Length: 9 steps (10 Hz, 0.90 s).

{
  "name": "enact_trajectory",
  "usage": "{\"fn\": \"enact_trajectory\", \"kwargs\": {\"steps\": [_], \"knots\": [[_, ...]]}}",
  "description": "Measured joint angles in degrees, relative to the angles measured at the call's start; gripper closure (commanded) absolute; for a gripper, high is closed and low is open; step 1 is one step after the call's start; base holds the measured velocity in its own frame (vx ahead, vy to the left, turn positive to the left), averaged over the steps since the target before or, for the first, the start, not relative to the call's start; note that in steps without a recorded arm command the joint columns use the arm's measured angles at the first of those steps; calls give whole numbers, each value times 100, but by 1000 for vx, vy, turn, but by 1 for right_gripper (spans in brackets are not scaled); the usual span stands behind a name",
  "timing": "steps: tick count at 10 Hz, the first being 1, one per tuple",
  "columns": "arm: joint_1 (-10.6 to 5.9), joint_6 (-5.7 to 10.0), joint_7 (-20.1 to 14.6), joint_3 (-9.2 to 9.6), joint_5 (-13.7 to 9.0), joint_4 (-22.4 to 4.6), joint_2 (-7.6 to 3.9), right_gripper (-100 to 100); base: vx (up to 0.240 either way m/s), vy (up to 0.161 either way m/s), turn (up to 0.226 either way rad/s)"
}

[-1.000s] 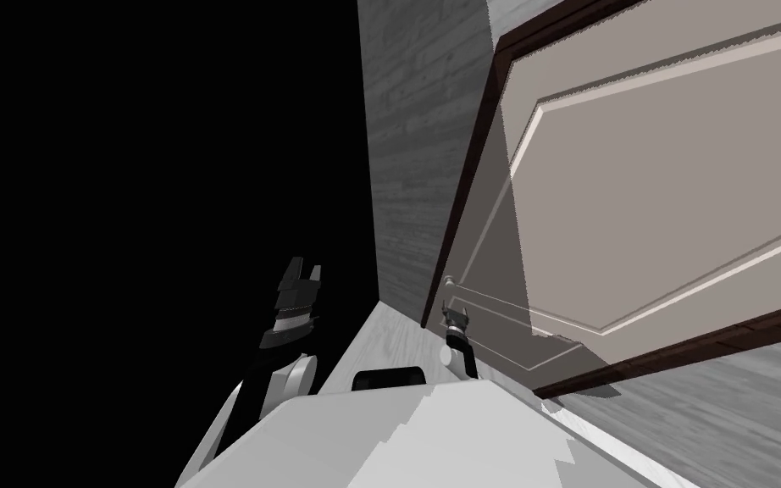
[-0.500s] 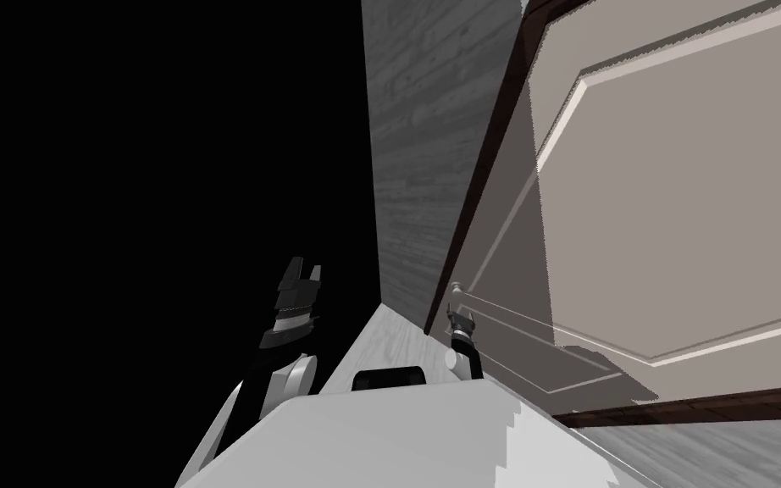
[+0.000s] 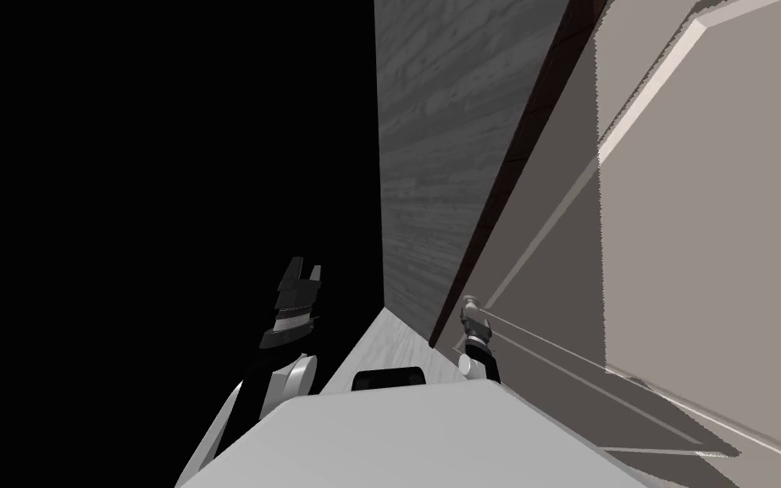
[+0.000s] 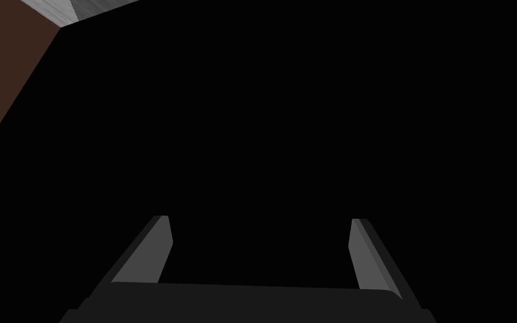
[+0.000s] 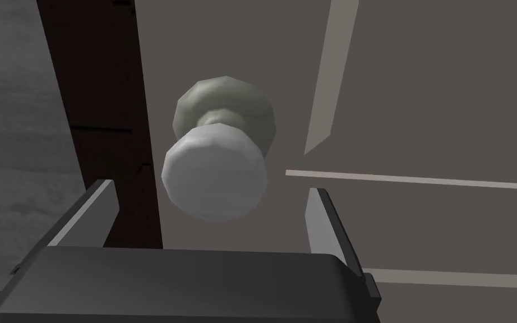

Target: Pull the door open

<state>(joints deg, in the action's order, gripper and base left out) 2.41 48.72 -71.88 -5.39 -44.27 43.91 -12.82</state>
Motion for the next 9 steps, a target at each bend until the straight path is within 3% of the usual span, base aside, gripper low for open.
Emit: {"fn": "enact_trajectory", "kwargs": {"steps": [2,3,9], "knots": [[66,-23,-100,-105,-13,-11,-104,-100,127,-61,57],[62,-18,-122,-109,-13,-22,-114,100,-11,1,-10],[72,-48,-96,-94,-10,-24,-95,100,-29,15,6]]}}
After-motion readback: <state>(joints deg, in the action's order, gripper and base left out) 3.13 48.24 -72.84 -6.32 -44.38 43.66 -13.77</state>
